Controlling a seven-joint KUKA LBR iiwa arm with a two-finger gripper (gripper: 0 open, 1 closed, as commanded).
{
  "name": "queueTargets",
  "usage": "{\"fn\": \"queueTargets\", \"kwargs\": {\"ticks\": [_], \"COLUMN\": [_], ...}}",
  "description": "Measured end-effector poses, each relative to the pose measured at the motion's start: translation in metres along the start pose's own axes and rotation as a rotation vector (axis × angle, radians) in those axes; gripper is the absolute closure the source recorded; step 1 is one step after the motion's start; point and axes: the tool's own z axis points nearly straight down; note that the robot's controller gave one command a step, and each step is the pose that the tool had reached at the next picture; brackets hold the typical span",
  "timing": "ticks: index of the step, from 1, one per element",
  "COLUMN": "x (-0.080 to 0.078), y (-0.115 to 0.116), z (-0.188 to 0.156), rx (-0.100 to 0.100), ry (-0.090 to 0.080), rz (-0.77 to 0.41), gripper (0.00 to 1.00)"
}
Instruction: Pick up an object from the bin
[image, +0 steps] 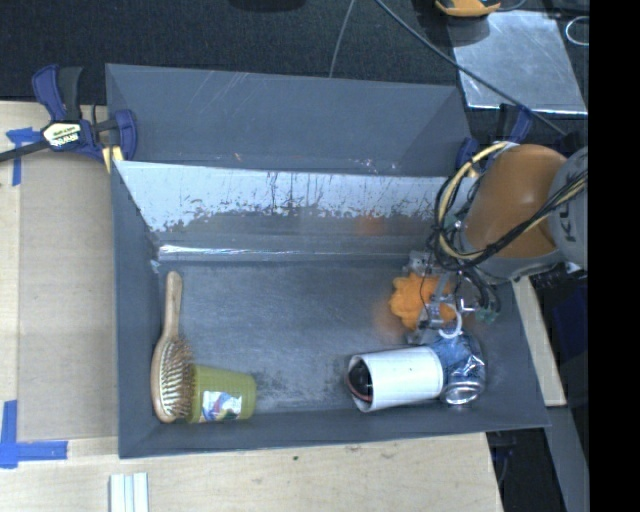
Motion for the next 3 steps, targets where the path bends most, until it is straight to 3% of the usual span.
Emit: {"fn": "queueTargets", "kwargs": {"ticks": [1, 2, 3], "x": [-0.001, 0.025, -0.016], "y": [0.003, 0.111, 0.122], "z": [-0.001, -0.136, -0.254], "rx": [0.003, -0.001, -0.002], "ry": [-0.001, -0.013, -0.028], "rz": [-0.009, 0.003, -0.087], "gripper": [1.00, 1.00, 1.00]}}
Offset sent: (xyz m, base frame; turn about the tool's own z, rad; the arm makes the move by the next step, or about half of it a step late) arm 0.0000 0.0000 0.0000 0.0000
